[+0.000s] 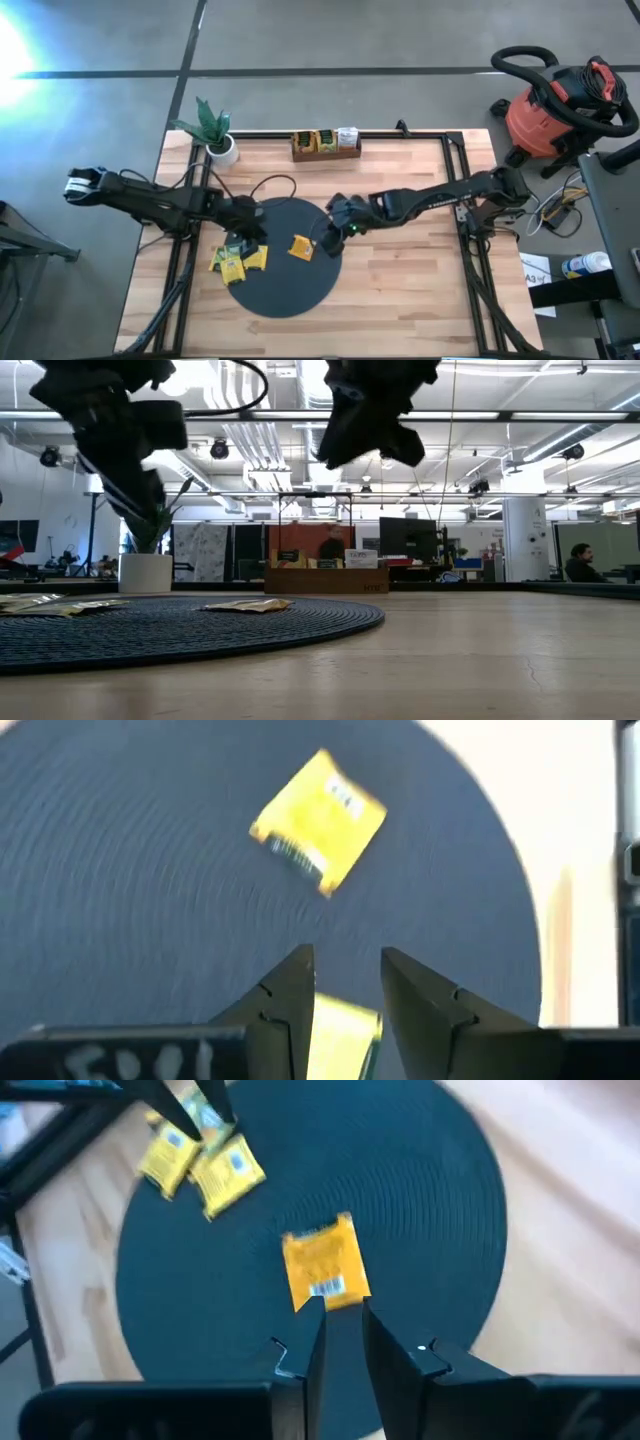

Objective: Pick & Place Tea
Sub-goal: Put the orange tea bag into the left section of the wooden organizer

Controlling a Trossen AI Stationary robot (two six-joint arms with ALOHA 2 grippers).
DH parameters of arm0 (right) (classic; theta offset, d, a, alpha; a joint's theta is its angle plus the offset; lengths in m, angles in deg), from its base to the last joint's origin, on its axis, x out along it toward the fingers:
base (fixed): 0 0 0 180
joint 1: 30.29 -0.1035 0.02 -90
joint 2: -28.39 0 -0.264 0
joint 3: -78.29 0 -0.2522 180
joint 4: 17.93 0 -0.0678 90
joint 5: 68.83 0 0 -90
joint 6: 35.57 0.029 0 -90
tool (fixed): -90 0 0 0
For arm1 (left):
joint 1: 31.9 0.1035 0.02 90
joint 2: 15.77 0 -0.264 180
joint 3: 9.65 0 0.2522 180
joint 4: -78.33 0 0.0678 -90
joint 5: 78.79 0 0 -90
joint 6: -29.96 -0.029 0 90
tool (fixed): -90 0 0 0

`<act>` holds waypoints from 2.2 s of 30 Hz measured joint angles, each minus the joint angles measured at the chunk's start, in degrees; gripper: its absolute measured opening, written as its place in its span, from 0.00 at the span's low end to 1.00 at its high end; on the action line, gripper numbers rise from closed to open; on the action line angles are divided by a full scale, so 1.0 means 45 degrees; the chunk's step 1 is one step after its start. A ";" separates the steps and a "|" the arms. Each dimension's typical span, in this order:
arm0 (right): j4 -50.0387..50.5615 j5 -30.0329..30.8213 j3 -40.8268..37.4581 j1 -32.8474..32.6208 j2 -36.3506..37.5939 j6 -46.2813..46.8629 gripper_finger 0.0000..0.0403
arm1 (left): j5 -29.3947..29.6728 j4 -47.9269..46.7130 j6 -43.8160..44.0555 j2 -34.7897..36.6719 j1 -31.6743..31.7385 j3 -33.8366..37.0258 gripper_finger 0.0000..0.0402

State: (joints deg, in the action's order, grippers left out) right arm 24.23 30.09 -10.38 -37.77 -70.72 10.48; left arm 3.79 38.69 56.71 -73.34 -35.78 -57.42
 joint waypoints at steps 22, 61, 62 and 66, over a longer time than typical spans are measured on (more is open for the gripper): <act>-0.1294 -0.1768 -0.0540 0.0112 -0.2942 0.0234 0.16 | -0.0151 0.7136 0.4334 -0.5787 -0.0293 0.0159 0.28; -0.3478 -0.1999 -0.0314 -0.0014 -0.4016 -0.2561 0.11 | 0.2327 0.3124 0.6019 -0.5660 -0.0404 -0.0711 0.28; -0.3492 -0.2051 -0.0341 -0.0014 -0.4187 -0.2511 0.11 | 0.2330 0.3131 0.6035 -0.5658 -0.0403 -0.0711 0.28; -0.3656 -0.2180 -0.0302 -0.0024 -0.4869 -0.2265 0.11 | 0.2346 0.3205 0.6077 -0.5655 -0.0406 -0.0707 0.28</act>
State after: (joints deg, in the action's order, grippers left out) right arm 7.78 20.28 -11.74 -37.88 -92.63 0.29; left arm 14.35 53.12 84.06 -98.79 -37.61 -60.60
